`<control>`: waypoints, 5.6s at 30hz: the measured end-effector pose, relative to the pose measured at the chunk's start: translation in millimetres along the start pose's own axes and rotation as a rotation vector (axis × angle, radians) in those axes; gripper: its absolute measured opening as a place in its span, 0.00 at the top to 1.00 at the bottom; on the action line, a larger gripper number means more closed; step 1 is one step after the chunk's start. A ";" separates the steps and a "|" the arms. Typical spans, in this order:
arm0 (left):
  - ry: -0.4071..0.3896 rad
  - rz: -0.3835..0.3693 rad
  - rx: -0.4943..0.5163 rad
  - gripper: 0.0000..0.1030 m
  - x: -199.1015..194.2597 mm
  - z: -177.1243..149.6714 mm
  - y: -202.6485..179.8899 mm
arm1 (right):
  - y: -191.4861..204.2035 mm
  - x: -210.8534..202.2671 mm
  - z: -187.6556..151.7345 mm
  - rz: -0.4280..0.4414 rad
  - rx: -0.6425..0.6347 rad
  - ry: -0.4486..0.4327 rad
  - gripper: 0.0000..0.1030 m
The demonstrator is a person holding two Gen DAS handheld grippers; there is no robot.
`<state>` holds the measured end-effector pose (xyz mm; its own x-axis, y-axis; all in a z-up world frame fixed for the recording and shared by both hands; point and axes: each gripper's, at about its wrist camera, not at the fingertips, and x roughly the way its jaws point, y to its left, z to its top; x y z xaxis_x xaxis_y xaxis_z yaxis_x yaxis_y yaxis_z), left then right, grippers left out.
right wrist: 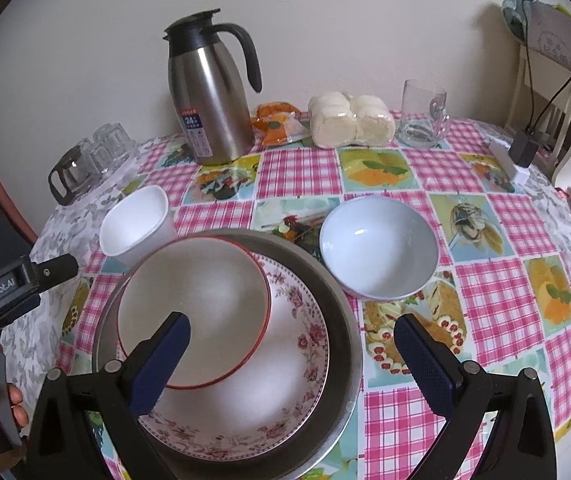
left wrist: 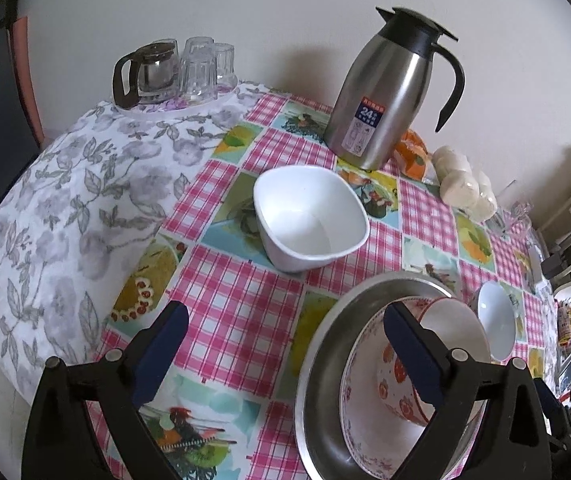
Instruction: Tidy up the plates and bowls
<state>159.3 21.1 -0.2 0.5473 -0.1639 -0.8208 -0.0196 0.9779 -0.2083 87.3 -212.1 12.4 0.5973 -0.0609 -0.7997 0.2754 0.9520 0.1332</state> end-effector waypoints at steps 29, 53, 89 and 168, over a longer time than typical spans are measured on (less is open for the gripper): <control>-0.128 -0.102 -0.077 0.04 25.2 36.8 28.2 | 50.7 -27.9 66.3 0.069 -0.128 -0.061 0.00; -0.069 -0.121 -0.184 0.04 72.6 56.9 67.8 | 130.6 43.8 142.1 0.029 -0.191 0.071 0.02; 0.103 -0.195 -0.236 0.53 130.3 46.5 59.8 | 170.2 167.3 95.3 -0.060 -0.191 0.373 0.83; -0.154 -0.210 0.041 0.79 -68.8 -11.4 -15.9 | 92.9 -58.0 34.3 0.248 -0.034 0.000 0.87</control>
<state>112.4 15.4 53.6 0.6567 -0.3452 -0.6705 0.1398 0.9294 -0.3415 104.1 -130.4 91.3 0.6437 0.1757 -0.7448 0.0949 0.9475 0.3055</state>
